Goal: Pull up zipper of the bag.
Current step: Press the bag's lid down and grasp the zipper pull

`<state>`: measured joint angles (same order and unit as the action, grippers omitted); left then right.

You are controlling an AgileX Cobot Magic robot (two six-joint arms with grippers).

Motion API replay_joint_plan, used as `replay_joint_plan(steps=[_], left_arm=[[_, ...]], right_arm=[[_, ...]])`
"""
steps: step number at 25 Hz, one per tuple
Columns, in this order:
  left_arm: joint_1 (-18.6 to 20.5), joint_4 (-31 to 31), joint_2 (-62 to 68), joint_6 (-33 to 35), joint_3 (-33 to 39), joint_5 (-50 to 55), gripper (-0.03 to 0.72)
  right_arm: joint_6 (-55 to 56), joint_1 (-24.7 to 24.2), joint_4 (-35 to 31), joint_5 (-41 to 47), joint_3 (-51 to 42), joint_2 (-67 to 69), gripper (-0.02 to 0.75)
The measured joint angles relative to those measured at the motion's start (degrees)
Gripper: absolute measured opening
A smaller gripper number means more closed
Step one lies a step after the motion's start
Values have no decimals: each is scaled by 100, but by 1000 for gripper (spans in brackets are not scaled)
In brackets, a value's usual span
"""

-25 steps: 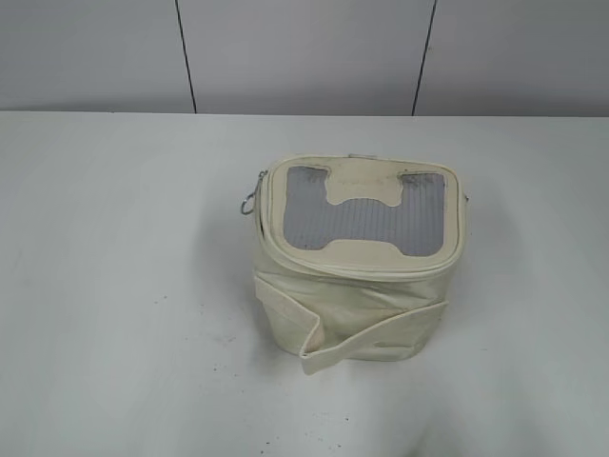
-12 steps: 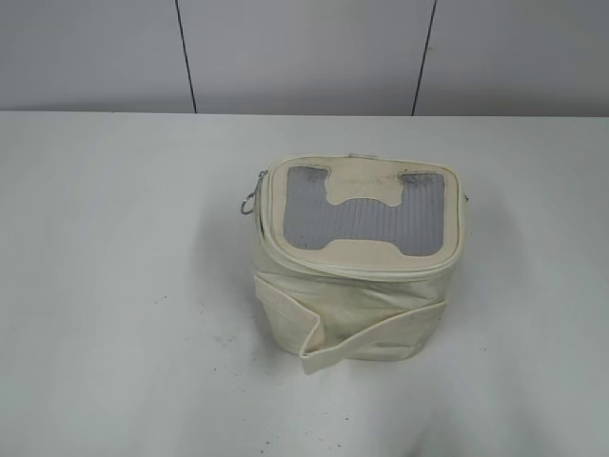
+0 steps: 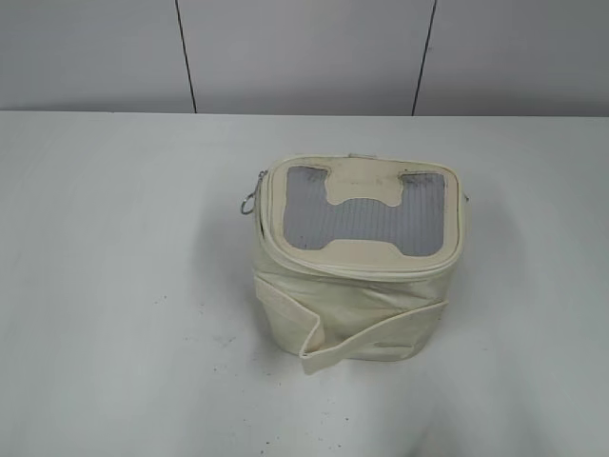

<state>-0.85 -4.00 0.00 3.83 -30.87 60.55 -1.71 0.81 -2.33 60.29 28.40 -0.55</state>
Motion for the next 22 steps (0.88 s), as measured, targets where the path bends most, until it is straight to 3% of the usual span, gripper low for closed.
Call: replay_joint_plan(steps=[5, 9, 12, 18, 22], left_arm=[[-98, -292, 651, 0, -92, -705, 241], [-100, -1001, 1663, 42, -98, -1596, 241], [-100, -1509, 2491, 393, -235, -2097, 241], [-100, -3114, 4489, 2281, -762, -2081, 243], [-100, -4180, 5873, 3556, -1166, -1532, 246]], right_arm=[[0, 0, -5, -343, 128, 395, 573], [-5, 19, -207, -911, 172, 1137, 573], [-11, 331, -384, -1285, 178, 1722, 573], [-618, 1111, -696, -1735, 722, 3298, 573], [-1514, 1315, -1100, -1784, 1463, 4698, 573]])
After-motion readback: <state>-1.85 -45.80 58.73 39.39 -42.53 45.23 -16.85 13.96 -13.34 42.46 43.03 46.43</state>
